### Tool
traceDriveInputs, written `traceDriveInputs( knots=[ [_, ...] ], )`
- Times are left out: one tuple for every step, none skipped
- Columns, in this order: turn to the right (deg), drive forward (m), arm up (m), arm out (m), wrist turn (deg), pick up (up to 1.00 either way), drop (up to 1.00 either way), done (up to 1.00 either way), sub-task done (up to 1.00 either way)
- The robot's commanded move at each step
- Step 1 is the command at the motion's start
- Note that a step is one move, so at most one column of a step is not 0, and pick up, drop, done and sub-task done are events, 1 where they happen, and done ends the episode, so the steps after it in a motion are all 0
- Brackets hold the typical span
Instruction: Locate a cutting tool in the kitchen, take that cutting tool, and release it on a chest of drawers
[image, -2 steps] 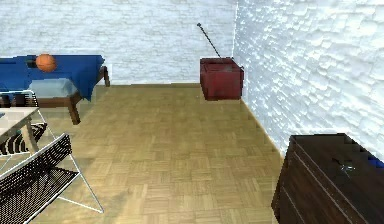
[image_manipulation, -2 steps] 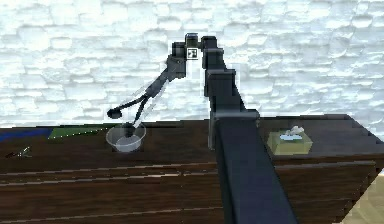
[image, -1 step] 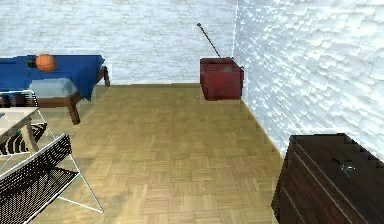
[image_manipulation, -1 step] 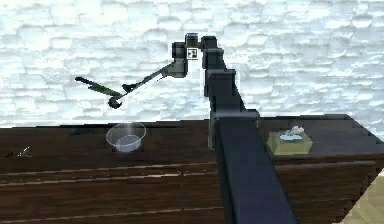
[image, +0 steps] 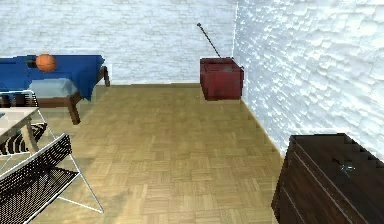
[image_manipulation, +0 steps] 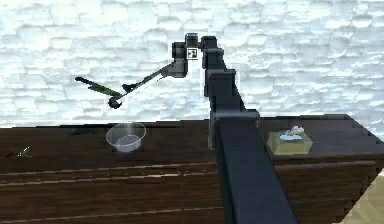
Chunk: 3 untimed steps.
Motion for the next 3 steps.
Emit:
traceDriveInputs(
  knots=[
    [0.0,0.0,0.0,0.0,45.0,0.0,0.0,0.0,0.0],
    [0.0,0.0,0.0,0.0,0.0,0.0,1.0,0.0,0.0],
    [0.0,0.0,0.0,-0.1,0.0,0.0,0.0,0.0,0.0]
  ],
)
